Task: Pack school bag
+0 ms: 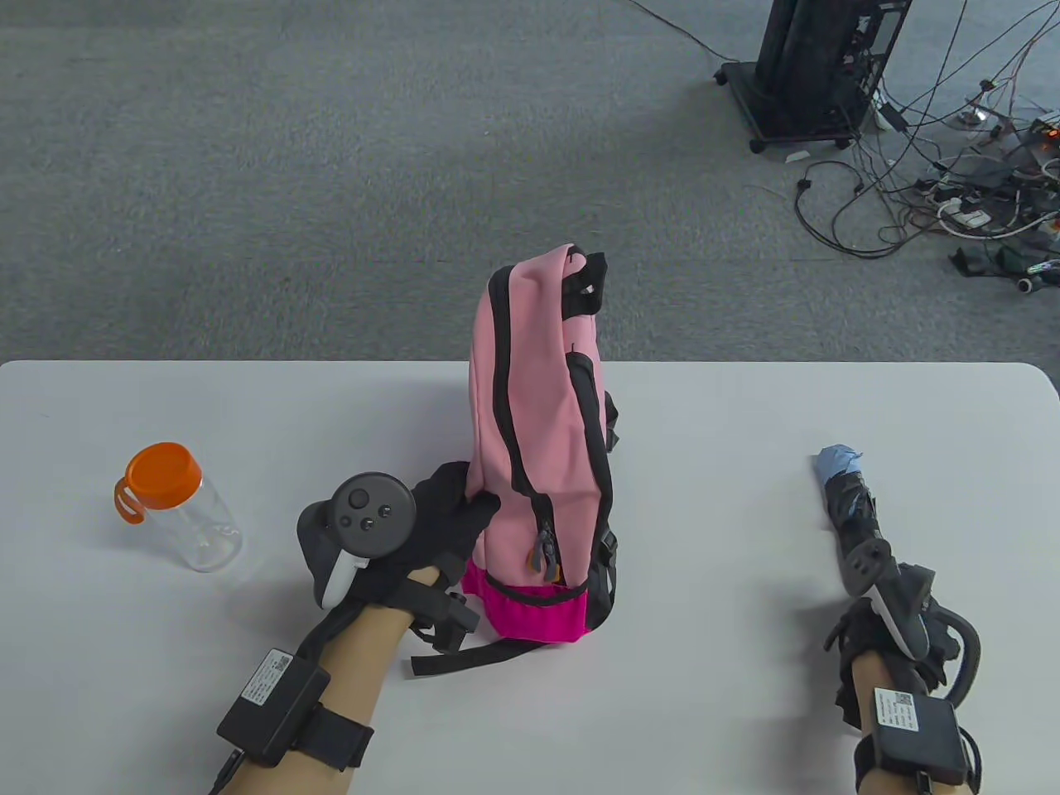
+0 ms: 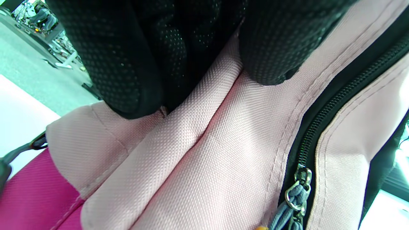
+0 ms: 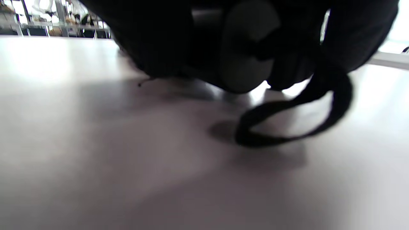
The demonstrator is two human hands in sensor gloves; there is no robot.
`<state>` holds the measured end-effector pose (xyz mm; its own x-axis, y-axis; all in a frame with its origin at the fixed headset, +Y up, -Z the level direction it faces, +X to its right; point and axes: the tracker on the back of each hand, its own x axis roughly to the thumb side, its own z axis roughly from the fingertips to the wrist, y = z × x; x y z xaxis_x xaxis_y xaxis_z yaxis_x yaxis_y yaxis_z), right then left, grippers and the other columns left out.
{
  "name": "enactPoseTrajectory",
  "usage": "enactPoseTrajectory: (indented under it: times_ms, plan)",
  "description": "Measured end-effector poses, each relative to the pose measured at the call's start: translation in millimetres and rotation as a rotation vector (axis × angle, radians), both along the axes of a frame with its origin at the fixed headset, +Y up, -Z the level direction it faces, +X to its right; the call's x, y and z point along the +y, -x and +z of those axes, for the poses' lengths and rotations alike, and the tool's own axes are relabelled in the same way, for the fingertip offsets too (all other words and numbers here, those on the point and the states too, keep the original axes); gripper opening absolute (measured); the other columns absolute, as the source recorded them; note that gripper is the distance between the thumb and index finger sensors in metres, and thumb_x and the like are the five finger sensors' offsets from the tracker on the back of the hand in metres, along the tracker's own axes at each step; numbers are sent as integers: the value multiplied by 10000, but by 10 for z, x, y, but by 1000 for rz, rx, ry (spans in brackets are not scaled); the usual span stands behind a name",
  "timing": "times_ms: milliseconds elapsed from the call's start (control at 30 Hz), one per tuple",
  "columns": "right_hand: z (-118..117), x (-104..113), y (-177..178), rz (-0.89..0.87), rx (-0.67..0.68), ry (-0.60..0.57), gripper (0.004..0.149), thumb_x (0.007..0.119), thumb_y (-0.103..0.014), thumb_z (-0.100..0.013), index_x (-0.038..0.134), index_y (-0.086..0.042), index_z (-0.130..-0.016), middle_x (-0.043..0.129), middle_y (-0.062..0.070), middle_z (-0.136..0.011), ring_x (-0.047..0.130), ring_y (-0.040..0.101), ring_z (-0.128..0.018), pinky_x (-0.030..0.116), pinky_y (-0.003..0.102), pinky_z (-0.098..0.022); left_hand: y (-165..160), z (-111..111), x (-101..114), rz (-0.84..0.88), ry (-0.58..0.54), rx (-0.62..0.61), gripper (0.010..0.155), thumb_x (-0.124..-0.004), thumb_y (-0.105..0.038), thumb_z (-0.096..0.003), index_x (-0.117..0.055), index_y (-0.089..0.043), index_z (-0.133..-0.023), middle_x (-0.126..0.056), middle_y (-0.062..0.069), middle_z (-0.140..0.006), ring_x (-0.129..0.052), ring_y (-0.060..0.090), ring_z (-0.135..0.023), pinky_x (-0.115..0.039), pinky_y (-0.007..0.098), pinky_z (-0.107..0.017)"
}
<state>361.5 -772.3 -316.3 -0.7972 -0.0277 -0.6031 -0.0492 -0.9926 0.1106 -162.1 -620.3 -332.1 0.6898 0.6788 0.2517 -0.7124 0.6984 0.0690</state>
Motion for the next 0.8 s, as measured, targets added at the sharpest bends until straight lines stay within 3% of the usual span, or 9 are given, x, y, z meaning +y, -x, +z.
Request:
enactPoseTrajectory:
  times_ms: [333,567,800]
  plan:
    - [106,415,23,-30,56,-327,723,864,-365,-404,648,25,-974,837,330,-859,961,538,-669,889,679,-448,-17,-5,4,-9,4,3,478,-897,-394,-465,-878,-179,-891,-1065,97,-841,-1136,298,-655,-1004,412,-436]
    - [140,866,183,64,163,-519,735,939,-460,-367,735,6,-897,928,247,-793,1042,466,-621,958,605,-420,-19,-6,0,-8,7,7,477,-896,-394,-466,-878,-178,-891,-1065,98,-841,-1136,299,-655,-1003,413,-438]
    - [128,1206,379,52,231,-585,717,985,-385,-338,751,-17,-907,950,258,-812,1065,476,-643,988,577,-420,-20,-9,3,-16,7,10,477,-899,-396,-464,-885,-178,-888,-1070,103,-838,-1142,299,-652,-1008,410,-434]
